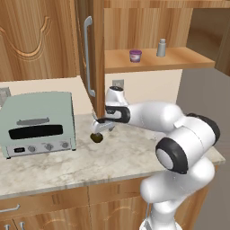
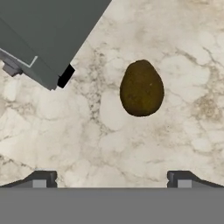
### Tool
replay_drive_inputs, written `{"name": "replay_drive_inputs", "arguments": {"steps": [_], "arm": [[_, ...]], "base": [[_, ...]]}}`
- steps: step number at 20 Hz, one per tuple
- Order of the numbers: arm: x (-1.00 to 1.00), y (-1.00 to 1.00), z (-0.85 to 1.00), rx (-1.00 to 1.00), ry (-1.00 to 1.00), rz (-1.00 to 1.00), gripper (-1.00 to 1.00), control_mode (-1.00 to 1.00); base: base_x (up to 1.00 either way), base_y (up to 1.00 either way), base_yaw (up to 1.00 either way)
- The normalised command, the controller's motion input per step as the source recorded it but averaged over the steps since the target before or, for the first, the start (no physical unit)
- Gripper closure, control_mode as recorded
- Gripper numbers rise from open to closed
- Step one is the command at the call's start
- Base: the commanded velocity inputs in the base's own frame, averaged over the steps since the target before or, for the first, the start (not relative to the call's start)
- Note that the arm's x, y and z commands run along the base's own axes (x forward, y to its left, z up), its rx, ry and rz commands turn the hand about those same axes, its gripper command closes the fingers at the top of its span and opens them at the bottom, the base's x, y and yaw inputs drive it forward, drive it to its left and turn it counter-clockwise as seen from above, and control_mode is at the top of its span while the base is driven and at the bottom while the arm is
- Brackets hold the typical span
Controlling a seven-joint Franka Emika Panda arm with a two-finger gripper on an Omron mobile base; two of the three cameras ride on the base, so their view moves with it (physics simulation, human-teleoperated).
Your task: Pick the avocado and bread from the counter and place them on the plate. Then pick the jam from the cabinet and place it next to the plate. Lastly close the cabinet door.
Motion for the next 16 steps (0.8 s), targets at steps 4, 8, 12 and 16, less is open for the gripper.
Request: {"name": "replay_drive_inputs", "arguments": {"steps": [4,8,12,16], "arm": [[0.32,0.01,-0.27,0.00,0.09,0.00,-1.00,-1.00],[0.29,0.04,-0.21,0.00,0.08,0.00,-1.00,-1.00],[0.30,0.12,-0.16,0.00,0.08,0.00,-1.00,-1.00],[0.26,0.14,-0.17,-0.03,0.04,0.00,-1.00,-1.00]], "base": [[0.00,0.00,0.00],[0.00,0.00,0.00],[0.00,0.00,0.00],[0.00,0.00,0.00]]}}
